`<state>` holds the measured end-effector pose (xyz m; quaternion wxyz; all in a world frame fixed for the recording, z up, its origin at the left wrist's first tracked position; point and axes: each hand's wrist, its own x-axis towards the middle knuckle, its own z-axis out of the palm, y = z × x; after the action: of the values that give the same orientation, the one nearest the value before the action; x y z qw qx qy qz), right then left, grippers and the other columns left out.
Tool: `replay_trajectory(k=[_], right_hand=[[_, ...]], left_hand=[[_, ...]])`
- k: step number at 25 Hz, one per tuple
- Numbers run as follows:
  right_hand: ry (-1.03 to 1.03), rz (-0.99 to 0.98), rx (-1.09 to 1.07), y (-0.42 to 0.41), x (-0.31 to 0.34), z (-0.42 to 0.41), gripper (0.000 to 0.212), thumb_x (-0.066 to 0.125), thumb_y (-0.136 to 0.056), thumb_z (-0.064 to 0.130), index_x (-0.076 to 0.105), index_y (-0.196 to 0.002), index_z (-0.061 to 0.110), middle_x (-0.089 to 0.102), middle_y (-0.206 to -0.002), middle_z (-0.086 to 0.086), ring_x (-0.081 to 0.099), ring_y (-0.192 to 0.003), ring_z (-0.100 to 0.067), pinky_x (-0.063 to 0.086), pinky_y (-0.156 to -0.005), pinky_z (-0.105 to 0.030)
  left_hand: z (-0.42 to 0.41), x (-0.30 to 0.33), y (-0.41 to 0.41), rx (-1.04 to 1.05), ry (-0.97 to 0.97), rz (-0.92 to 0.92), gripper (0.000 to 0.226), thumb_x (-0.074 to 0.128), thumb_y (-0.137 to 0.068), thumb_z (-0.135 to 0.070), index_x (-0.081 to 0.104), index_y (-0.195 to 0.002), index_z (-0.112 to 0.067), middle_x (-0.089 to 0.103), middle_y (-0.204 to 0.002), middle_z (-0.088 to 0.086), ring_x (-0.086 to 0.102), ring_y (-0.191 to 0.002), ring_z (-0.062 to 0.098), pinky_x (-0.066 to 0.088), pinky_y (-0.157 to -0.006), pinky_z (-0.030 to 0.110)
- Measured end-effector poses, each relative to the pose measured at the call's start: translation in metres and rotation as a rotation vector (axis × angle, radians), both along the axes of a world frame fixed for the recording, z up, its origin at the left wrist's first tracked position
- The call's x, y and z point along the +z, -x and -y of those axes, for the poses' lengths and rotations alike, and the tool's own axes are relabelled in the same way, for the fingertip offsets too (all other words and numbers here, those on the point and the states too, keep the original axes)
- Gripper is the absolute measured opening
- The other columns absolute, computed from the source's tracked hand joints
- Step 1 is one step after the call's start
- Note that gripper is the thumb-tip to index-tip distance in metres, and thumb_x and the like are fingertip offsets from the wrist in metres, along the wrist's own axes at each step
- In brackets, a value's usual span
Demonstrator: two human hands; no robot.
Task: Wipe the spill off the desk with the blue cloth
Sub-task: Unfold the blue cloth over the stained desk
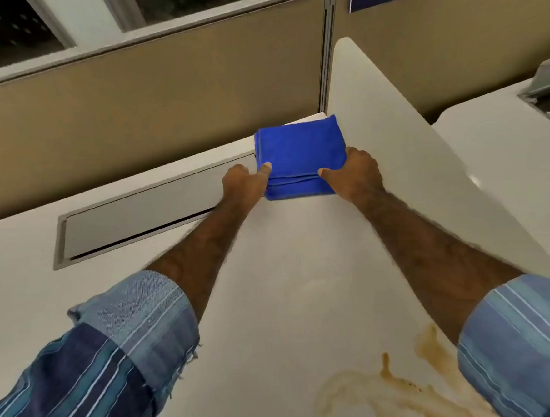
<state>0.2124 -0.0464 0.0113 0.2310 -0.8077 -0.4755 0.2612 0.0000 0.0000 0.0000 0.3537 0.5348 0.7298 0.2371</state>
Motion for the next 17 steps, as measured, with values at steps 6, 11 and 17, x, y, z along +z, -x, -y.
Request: replay_trajectory(k=[6,11,17], right_hand=[[0.050,-0.442,-0.321,0.009,0.002,-0.028,0.055,0.078,-0.094,0.024,0.056,-0.140,0.004,0.065,-0.137,-0.013,0.065,-0.109,-0.031,0.056,-0.084,-0.038],[0.138,-0.918,-0.298,0.011,0.010,-0.024,0.042,0.072,-0.078,0.011,0.075,-0.120,0.009,0.079,-0.122,-0.007,0.073,-0.101,-0.031,0.059,-0.084,-0.036],[-0.080,-1.170,-0.149,0.017,0.025,0.021,0.032,0.083,-0.092,0.041,0.080,-0.110,0.015,0.084,-0.112,-0.010,0.081,-0.099,-0.023,0.067,-0.080,-0.036]], left_hand=[[-0.018,-0.005,-0.025,0.001,0.087,0.072,0.048,0.083,-0.084,-0.036,0.065,-0.118,-0.007,0.068,-0.109,0.006,0.067,-0.094,0.023,0.054,-0.069,0.031],[-0.015,0.005,-0.014,0.131,0.184,0.342,0.018,0.077,-0.077,-0.021,0.066,-0.087,-0.011,0.065,-0.078,0.005,0.059,-0.068,0.019,0.049,-0.059,0.028],[0.042,0.033,0.001,0.206,0.207,0.718,0.025,0.060,-0.077,-0.004,0.066,-0.101,-0.011,0.070,-0.107,0.005,0.067,-0.094,0.021,0.058,-0.077,0.033]])
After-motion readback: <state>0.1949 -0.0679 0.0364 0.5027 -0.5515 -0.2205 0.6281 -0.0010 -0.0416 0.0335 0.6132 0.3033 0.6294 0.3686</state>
